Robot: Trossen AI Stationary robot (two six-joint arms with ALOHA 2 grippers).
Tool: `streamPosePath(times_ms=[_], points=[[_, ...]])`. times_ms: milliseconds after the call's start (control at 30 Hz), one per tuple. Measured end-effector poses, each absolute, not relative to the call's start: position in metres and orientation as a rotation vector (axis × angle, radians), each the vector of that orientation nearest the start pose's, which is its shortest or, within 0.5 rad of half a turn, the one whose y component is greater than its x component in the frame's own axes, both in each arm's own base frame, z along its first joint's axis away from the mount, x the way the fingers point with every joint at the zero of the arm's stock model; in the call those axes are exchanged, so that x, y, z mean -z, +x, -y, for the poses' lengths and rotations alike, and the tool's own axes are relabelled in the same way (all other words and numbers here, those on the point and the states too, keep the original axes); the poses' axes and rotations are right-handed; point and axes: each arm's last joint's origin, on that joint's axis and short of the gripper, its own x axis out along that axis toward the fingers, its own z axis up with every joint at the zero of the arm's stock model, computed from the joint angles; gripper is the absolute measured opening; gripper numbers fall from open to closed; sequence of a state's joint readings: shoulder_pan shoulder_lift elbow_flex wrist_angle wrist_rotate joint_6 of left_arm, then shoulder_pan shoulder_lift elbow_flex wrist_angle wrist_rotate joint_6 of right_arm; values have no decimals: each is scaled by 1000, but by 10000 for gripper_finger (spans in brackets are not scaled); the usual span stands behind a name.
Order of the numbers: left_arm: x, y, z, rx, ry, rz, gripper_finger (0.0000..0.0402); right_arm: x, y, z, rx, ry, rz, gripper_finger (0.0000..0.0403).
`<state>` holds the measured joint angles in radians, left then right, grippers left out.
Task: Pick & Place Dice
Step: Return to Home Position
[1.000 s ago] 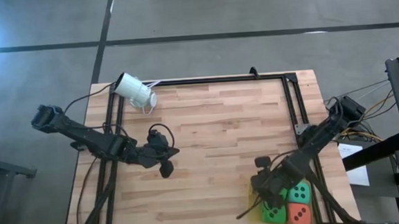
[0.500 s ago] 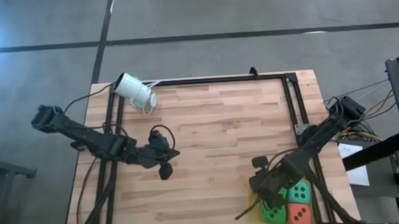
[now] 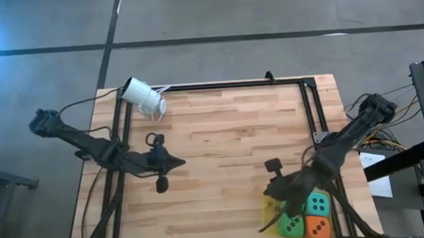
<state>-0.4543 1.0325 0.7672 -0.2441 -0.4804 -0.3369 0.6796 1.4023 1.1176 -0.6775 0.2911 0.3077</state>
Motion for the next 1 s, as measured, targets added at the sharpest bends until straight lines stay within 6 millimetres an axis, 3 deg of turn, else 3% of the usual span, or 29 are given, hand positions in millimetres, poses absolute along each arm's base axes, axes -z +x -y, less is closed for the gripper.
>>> streamPosePath(times_ms=[200,333,667,1000], points=[[-271,174,74,-55,-40,-390,2,-299,205,-155,-326,-144,-600,8],[-266,154,65,-27,-45,-313,2,-301,188,-141,-369,-138,-409,8],[-262,113,47,122,-30,-38,2,-269,145,-108,-419,-46,-89,8],[-241,88,35,137,-20,132,2,-257,116,-85,-419,-93,147,8]])
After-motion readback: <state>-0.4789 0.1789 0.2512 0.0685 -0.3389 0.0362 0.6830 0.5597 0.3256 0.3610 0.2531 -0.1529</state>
